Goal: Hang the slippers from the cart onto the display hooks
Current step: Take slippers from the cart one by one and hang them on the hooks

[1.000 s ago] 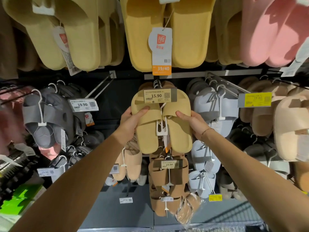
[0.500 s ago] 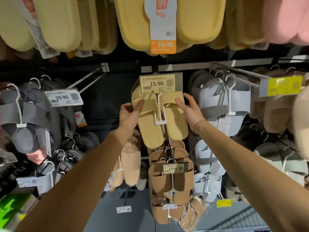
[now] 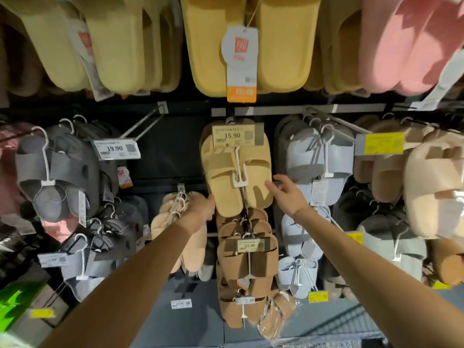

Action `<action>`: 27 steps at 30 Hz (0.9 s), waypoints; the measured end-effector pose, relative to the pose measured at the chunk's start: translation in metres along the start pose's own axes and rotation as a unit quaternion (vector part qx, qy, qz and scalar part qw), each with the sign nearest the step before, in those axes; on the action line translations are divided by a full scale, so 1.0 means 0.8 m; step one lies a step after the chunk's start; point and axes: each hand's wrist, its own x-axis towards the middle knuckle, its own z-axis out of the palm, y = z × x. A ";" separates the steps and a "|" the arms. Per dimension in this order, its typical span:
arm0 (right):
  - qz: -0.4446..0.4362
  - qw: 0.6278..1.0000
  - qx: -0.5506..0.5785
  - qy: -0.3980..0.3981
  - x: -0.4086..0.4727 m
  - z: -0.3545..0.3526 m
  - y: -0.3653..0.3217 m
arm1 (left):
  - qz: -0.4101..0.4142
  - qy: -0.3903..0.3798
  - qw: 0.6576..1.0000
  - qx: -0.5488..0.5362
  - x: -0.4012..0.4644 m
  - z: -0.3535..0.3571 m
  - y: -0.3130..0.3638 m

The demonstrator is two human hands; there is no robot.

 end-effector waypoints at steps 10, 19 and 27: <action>0.047 0.995 -0.090 -0.021 -0.084 -0.071 -0.024 | 0.061 -0.103 0.988 0.098 -0.097 0.003 0.025; 0.038 0.991 -0.129 -0.024 -0.169 -0.143 -0.028 | 0.168 -0.190 0.959 0.123 -0.184 0.091 0.091; 0.087 0.981 -0.164 0.051 -0.254 -0.263 0.007 | 0.240 -0.270 0.919 0.159 -0.291 0.221 0.140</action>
